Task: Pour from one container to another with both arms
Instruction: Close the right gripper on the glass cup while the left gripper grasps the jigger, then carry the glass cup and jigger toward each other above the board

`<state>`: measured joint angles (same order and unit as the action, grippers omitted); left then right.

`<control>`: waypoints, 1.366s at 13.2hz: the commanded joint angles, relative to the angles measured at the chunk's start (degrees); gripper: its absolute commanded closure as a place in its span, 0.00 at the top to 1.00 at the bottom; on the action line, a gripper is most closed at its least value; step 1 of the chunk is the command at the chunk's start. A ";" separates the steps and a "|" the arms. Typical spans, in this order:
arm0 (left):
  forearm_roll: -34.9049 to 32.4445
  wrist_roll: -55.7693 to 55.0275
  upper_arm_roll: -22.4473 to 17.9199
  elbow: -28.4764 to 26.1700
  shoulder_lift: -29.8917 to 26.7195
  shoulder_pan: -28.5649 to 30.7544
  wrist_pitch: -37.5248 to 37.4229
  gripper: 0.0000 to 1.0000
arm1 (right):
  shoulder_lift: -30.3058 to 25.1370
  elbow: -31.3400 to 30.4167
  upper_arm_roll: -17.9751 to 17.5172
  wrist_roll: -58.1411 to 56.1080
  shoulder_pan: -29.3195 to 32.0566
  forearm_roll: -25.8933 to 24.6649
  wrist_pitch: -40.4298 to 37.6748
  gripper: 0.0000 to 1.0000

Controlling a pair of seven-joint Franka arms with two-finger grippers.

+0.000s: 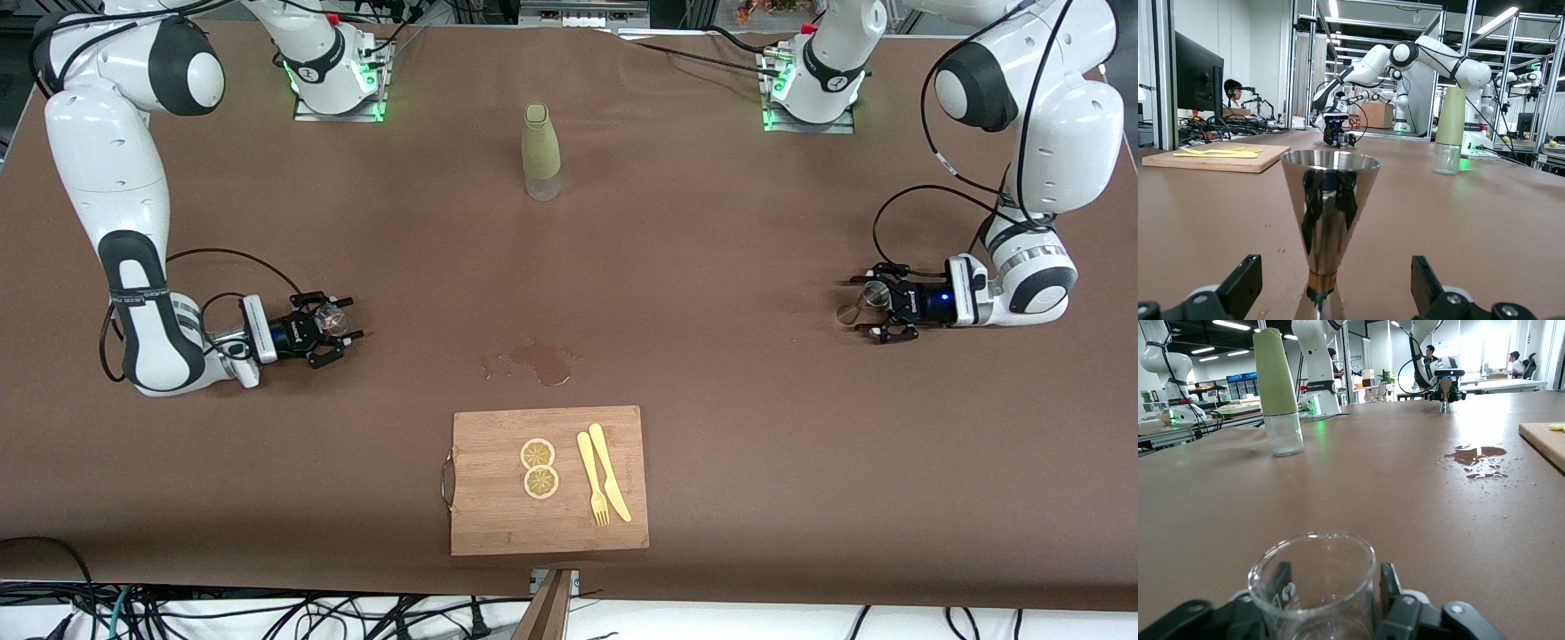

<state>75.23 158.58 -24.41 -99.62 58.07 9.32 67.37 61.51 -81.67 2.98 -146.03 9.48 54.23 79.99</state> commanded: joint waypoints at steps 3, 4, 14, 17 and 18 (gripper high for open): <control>0.88 11.58 -0.72 -1.54 -0.06 -0.80 0.49 0.85 | 1.33 1.51 -0.08 2.33 0.18 0.88 -1.94 0.15; 0.80 11.58 -0.72 -1.55 -0.06 -0.80 0.40 0.82 | 1.24 1.60 -0.08 2.42 0.18 0.97 -2.20 0.15; 0.01 11.66 -1.52 -1.55 -0.24 -0.80 0.05 0.12 | -0.61 5.37 -10.26 16.48 -0.17 1.06 -8.71 0.00; 0.01 11.84 -1.34 -1.28 -0.15 -0.80 0.13 0.00 | -0.87 7.92 -14.31 16.57 -0.43 2.28 -6.78 0.00; 0.01 11.93 -1.08 -1.28 -0.15 -0.80 0.13 0.00 | -1.13 8.27 -15.45 17.18 -0.95 2.90 -5.82 0.00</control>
<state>75.28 158.84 -24.99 -99.47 57.99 9.35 67.04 61.08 -74.41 -10.77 -130.52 8.62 55.66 73.17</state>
